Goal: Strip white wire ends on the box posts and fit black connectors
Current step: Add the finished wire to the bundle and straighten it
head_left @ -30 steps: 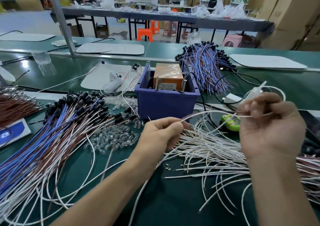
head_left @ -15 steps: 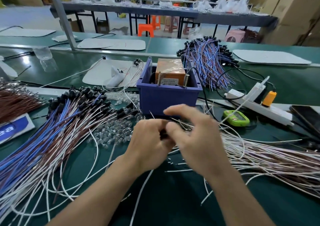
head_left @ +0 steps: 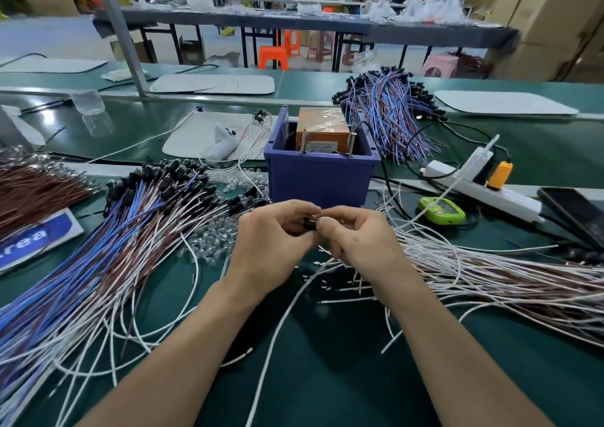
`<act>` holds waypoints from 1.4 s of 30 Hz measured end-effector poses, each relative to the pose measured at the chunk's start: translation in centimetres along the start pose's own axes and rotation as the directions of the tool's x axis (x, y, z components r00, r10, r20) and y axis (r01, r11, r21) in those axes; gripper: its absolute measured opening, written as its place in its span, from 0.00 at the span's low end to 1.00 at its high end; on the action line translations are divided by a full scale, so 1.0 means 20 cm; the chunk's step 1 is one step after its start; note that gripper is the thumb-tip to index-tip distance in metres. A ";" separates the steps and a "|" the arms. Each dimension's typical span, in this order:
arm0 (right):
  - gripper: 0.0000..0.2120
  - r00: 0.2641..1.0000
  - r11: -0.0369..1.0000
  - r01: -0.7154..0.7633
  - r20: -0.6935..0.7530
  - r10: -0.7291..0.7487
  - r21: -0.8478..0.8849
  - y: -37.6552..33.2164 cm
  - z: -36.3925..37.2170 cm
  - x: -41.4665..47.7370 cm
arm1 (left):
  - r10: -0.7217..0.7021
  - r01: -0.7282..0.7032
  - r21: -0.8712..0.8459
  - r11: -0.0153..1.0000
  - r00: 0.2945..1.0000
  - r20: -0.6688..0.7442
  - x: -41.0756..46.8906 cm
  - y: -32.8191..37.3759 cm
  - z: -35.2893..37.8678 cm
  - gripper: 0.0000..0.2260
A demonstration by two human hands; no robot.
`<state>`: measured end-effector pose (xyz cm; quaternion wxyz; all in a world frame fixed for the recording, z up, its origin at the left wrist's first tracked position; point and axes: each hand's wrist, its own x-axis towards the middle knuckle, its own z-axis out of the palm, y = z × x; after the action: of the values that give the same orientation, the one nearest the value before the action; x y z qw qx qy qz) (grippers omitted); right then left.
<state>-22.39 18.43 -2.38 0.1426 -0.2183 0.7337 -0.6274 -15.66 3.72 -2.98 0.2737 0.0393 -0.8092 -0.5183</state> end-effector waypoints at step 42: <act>0.18 0.964 0.973 0.184 0.219 -0.151 -0.142 0.02 0.02 -0.01 | -0.095 0.121 -0.114 0.986 0.973 0.210 -0.02 0.01 -0.12 0.12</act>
<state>-22.03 18.24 -2.83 0.1462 -0.3544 0.7421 -0.5498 -14.19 1.98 -2.24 0.1628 0.0129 -0.7953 -0.5838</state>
